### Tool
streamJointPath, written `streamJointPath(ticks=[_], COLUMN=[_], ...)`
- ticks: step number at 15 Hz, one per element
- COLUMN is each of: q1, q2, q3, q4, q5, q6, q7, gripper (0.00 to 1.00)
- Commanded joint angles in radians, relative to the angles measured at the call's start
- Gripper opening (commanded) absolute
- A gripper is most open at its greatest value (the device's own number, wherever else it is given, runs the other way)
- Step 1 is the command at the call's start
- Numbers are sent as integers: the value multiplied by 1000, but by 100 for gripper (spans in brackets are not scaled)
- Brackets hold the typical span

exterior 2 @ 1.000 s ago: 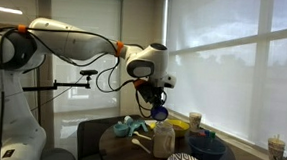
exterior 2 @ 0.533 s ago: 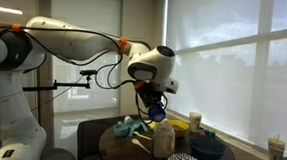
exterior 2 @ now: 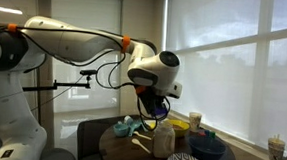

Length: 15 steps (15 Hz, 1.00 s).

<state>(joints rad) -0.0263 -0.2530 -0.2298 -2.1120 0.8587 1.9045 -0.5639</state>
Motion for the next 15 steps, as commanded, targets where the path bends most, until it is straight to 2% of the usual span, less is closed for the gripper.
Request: streamJointPath(ticks=[1,5,15], q1=[-22,-43,-94], q2=[1,4,9], q3=[0,-11,-27], q4=[-22,-56,-138], q5=[80,126,345], q6=[-18,-25,-44], q7=[-60,-123,-305], gripper=[1,1,1])
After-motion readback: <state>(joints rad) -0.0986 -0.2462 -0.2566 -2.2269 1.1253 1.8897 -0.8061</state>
